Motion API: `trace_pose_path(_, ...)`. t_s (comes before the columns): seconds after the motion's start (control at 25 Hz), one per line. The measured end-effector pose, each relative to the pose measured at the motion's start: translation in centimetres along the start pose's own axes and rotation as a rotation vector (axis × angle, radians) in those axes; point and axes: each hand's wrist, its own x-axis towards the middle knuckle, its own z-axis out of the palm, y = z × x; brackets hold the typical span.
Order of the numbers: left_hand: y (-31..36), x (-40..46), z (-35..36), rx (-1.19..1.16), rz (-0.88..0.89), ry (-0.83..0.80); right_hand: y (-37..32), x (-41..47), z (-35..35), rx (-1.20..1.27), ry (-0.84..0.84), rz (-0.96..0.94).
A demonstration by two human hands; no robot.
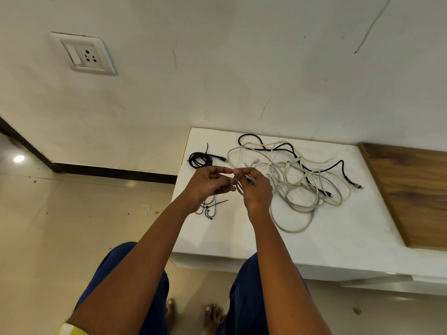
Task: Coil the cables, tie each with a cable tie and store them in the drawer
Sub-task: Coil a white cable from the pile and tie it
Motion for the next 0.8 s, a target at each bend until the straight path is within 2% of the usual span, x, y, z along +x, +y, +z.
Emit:
trace_pose_path(0.24, 0.3, -0.4, -0.4, 0.011, -0.112, -0.039, -0.3, -0.1, -0.2, 0.105, 0.105, 0.012)
trace_pose_path(0.56, 0.1, -0.3, 0.7, -0.068, -0.165, 0.157, -0.7, -0.4, 0.0, 0.165, 0.012, 0.034)
trace_pose_path(0.68, 0.2, -0.3, 0.9, -0.099, -0.154, 0.209, -1.0, -0.5, -0.1, 0.329, -0.083, 0.080)
trace_pose_path(0.8, 0.3, -0.3, 0.9, -0.118, -0.123, 0.296, -1.1, -0.2, -0.1, 0.480, -0.077, 0.135)
